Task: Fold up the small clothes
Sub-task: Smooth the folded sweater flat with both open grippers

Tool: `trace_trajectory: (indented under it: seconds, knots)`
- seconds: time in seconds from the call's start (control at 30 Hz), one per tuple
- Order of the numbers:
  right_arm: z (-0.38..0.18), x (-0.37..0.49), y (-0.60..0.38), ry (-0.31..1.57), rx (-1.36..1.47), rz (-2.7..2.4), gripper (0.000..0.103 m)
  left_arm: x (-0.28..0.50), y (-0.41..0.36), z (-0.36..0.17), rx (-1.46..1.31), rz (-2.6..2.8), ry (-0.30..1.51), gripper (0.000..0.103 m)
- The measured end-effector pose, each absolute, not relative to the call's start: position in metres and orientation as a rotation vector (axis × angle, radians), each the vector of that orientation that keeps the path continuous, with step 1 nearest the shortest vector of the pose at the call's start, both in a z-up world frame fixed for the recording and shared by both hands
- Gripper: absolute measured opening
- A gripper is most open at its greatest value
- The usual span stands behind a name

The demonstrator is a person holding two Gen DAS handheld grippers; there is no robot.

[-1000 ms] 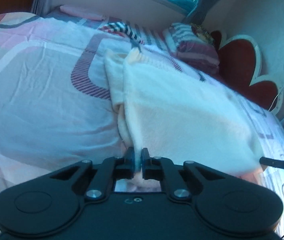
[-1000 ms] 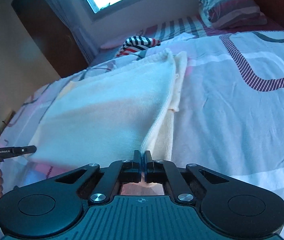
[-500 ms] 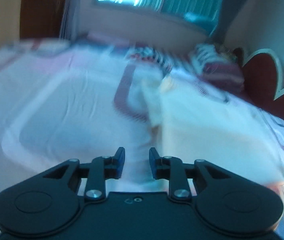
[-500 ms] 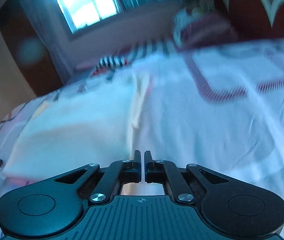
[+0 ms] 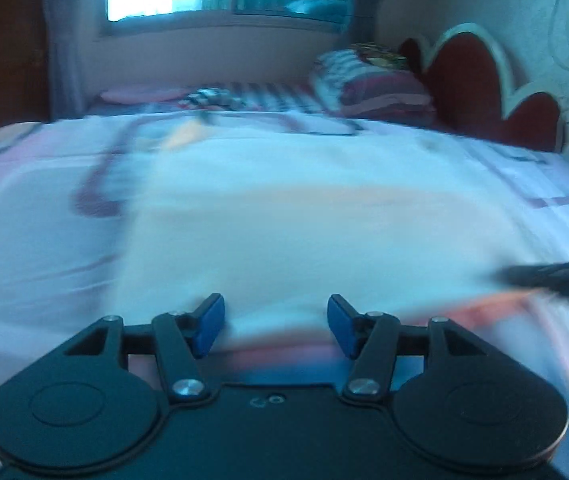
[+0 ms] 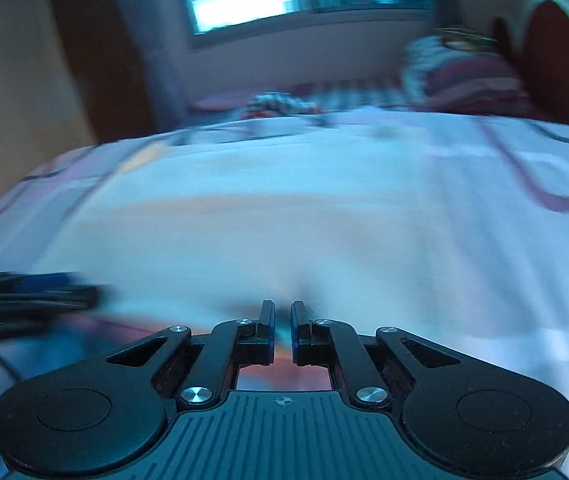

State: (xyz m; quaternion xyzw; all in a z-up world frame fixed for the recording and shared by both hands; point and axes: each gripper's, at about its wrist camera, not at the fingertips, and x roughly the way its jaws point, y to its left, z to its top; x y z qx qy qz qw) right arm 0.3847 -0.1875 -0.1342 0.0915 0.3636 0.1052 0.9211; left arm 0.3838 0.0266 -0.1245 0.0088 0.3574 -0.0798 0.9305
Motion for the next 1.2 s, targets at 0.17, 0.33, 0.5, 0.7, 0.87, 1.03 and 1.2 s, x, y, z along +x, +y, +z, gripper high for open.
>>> trace_trajectory:
  seconds: [0.17,0.33,0.5,0.7,0.87,1.03,1.2]
  knots:
    - [-0.133,0.376,-0.222,0.751,0.204,0.192,0.005,0.375,0.059,-0.117,-0.055,-0.161,0.723,0.056]
    - [-0.101,0.405,-0.186,0.612,0.128,0.205,0.057,0.428,0.033,-0.083,-0.014,-0.136,0.641,0.058]
    - [-0.106,0.47,-0.144,0.659,0.103,0.291,0.019,0.487,0.007,-0.093,0.004,-0.169,0.681,0.058]
    - [-0.134,0.496,-0.188,0.732,0.126,0.213,0.02,0.498,0.049,-0.115,-0.012,-0.124,0.731,0.059]
    - [-0.118,0.528,-0.202,0.659,0.182,0.185,0.02,0.538,0.041,-0.093,-0.005,-0.108,0.675,0.064]
    - [-0.123,0.576,-0.18,0.663,0.119,0.186,0.02,0.593,0.025,-0.105,0.045,-0.099,0.698,0.07]
    - [-0.142,0.593,-0.211,0.695,0.135,0.128,0.02,0.612,0.053,-0.127,0.017,-0.063,0.735,0.078]
